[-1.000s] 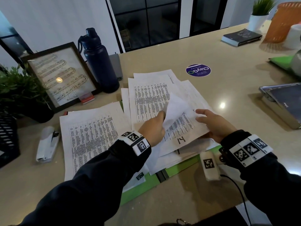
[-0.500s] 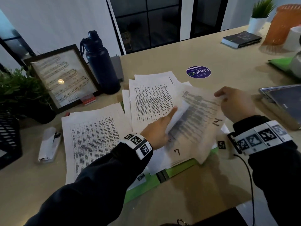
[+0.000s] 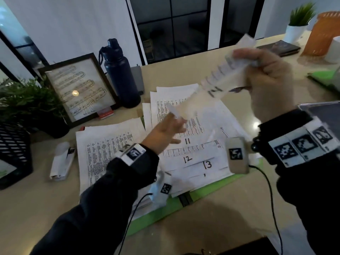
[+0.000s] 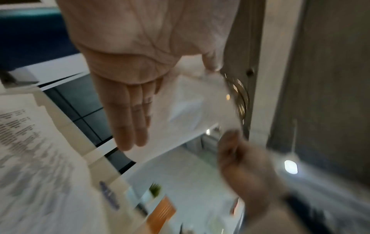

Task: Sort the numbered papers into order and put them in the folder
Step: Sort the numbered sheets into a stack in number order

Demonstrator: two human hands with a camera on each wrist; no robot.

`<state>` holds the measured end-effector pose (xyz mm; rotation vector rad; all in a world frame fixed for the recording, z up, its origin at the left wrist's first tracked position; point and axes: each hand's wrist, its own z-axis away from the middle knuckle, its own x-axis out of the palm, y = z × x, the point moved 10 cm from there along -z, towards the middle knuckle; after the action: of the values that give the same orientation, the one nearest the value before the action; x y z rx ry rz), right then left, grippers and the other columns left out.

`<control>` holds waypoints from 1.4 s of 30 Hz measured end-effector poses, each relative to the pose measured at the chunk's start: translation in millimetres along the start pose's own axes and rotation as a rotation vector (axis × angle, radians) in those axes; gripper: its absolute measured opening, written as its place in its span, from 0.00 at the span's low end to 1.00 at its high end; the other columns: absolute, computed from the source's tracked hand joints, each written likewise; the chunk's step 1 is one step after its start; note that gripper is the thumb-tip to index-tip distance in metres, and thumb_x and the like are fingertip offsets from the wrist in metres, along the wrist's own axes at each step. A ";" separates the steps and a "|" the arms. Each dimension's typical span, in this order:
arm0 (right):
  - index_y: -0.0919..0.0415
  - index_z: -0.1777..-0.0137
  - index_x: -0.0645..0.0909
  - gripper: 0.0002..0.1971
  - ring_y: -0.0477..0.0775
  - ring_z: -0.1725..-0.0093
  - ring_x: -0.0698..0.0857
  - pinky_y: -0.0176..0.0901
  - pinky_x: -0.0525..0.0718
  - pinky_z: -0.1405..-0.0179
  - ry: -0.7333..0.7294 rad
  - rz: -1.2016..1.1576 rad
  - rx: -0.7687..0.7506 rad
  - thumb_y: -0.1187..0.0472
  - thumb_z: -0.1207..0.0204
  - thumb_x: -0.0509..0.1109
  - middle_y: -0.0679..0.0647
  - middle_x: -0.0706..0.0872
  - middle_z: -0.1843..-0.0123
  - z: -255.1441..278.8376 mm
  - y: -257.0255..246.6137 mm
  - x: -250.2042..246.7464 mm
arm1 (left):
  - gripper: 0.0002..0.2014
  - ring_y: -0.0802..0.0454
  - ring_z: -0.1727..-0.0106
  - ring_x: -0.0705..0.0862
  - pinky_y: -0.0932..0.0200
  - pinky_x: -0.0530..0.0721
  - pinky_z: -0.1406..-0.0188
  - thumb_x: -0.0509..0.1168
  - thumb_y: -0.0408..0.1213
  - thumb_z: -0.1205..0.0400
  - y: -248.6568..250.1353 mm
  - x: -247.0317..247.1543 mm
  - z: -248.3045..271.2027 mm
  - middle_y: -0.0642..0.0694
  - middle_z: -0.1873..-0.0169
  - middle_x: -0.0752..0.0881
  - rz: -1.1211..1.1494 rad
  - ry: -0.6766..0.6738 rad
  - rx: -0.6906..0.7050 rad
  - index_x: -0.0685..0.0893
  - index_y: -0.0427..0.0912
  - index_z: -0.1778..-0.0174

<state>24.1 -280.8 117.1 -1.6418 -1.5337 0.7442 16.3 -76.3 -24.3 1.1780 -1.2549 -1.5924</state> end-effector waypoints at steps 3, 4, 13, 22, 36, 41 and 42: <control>0.55 0.54 0.85 0.24 0.48 0.63 0.85 0.35 0.82 0.74 -0.111 -0.267 0.191 0.80 0.27 0.53 0.51 0.88 0.54 12.0 27.8 43.8 | 0.31 0.44 0.47 0.88 0.46 0.89 0.58 0.46 0.63 0.22 24.1 -39.3 16.6 0.42 0.31 0.79 0.370 0.122 0.040 0.69 0.51 0.27; 0.55 0.54 0.85 0.23 0.47 0.64 0.85 0.34 0.81 0.74 -0.143 -0.297 0.244 0.80 0.26 0.53 0.53 0.87 0.52 18.2 37.0 55.8 | 0.31 0.42 0.45 0.88 0.45 0.91 0.61 0.45 0.62 0.20 30.6 -57.2 25.0 0.43 0.31 0.80 0.431 0.174 0.078 0.66 0.50 0.23; 0.60 0.37 0.81 0.25 0.42 0.78 0.83 0.32 0.81 0.77 -0.811 0.188 0.716 0.81 0.26 0.53 0.57 0.82 0.41 134.1 142.7 171.2 | 0.08 0.51 0.63 0.87 0.55 0.85 0.67 0.61 0.42 0.17 -36.8 -193.6 126.8 0.40 0.45 0.85 -0.127 0.503 -0.318 0.84 0.50 0.46; 0.56 0.25 0.67 0.20 0.49 0.74 0.81 0.35 0.79 0.80 -1.190 0.479 0.823 0.62 0.17 0.58 0.56 0.84 0.62 188.9 169.2 177.6 | 0.12 0.44 0.61 0.81 0.58 0.80 0.64 0.64 0.27 0.21 -130.4 -196.0 147.9 0.43 0.58 0.80 -0.801 0.325 -0.667 0.83 0.34 0.42; 0.69 0.54 0.77 0.06 0.55 0.74 0.74 0.43 0.72 0.73 -0.584 0.689 1.131 0.68 0.21 0.59 0.64 0.80 0.65 125.7 194.2 -9.3 | 0.16 0.52 0.28 0.71 0.63 0.65 0.39 0.63 0.45 0.18 -14.9 -45.0 17.3 0.50 0.28 0.72 -0.862 -0.035 -0.222 0.78 0.49 0.34; 0.71 0.57 0.78 0.10 0.57 0.71 0.76 0.44 0.76 0.72 -0.554 0.708 1.098 0.63 0.20 0.64 0.63 0.81 0.66 122.8 189.9 -8.7 | 0.25 0.46 0.25 0.69 0.54 0.67 0.28 0.61 0.47 0.17 -57.3 18.7 -3.1 0.44 0.23 0.68 -0.956 -0.256 -0.329 0.69 0.45 0.24; 0.70 0.60 0.78 0.11 0.57 0.71 0.76 0.44 0.76 0.72 -0.552 0.726 1.089 0.62 0.20 0.64 0.62 0.81 0.67 122.1 189.3 -8.7 | 0.26 0.45 0.26 0.70 0.53 0.69 0.29 0.62 0.47 0.18 -64.9 24.1 -3.6 0.42 0.25 0.69 -0.990 -0.268 -0.336 0.68 0.45 0.24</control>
<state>26.4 -271.8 -108.1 -1.0950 -0.4929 2.0879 11.4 -86.2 -92.7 1.4870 -0.4702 -2.6142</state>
